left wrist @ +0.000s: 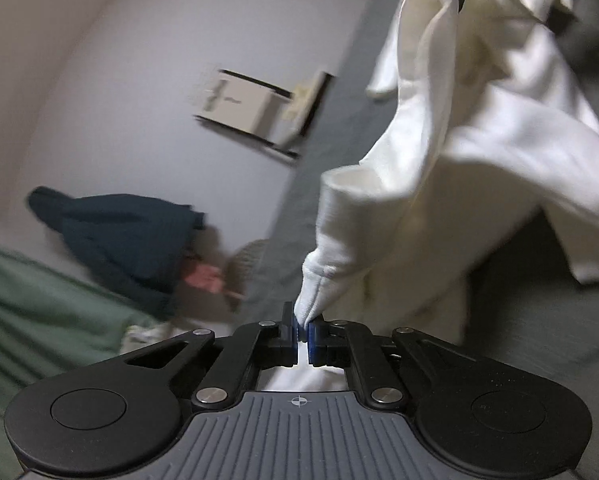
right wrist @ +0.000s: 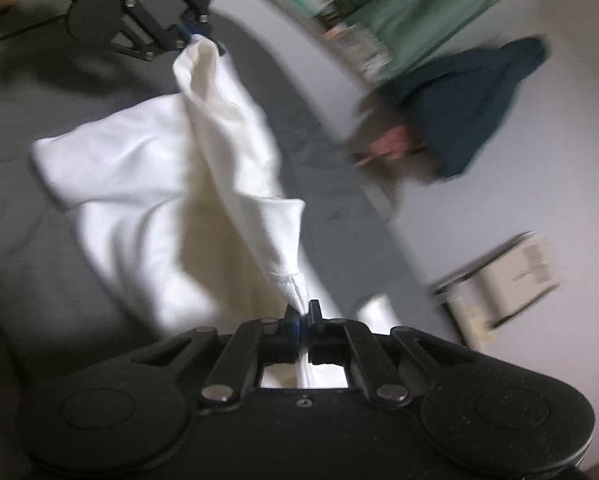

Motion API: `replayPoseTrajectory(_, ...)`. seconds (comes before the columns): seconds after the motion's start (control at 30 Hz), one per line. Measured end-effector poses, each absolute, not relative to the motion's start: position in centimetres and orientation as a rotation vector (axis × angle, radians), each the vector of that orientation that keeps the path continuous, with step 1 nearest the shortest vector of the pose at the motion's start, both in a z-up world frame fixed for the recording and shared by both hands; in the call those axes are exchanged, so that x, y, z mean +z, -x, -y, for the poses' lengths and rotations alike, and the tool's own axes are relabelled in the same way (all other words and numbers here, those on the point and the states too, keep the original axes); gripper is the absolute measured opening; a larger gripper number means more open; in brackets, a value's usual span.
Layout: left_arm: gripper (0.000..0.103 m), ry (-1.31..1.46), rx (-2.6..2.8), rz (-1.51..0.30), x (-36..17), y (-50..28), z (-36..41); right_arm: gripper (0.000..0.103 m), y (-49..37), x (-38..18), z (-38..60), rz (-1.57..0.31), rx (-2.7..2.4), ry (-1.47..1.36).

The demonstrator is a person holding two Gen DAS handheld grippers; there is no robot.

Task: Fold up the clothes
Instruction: 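Lift the shirt by the shoulders with both grippers and shake it out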

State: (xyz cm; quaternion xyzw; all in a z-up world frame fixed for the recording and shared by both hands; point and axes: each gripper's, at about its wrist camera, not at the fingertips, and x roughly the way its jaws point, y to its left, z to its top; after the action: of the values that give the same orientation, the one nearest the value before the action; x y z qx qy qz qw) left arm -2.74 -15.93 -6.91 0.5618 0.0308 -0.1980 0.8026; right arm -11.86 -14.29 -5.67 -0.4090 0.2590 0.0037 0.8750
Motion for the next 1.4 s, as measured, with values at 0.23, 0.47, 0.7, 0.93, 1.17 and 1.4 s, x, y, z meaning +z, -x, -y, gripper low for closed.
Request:
replayPoseTrajectory(0.23,0.004,-1.001,-0.264,0.095,1.7,2.2,16.7,0.003,12.4,0.5,16.3,-0.284,-0.296,0.784)
replayPoseTrajectory(0.47,0.004,-0.903,-0.215,0.272,13.5,4.0,18.4,0.003,12.7,11.7,19.4,-0.067,-0.457,0.679)
replayPoseTrajectory(0.7,0.004,-0.876,-0.120,0.499,22.5,8.3,18.9,0.003,17.1,22.6,19.1,0.188,-0.552,0.661)
replayPoseTrajectory(0.93,0.004,-0.801,0.073,0.794,32.7,16.7,17.3,0.004,25.0,31.2,15.8,0.548,-0.661,0.715)
replayPoseTrajectory(1.17,0.004,-0.726,0.144,0.807,36.6,21.4,17.3,0.004,27.3,34.6,14.8,0.548,-0.651,0.700)
replayPoseTrajectory(1.4,0.005,-0.729,0.043,0.647,33.0,16.5,19.0,0.004,23.9,31.7,16.3,0.424,-0.637,0.729)
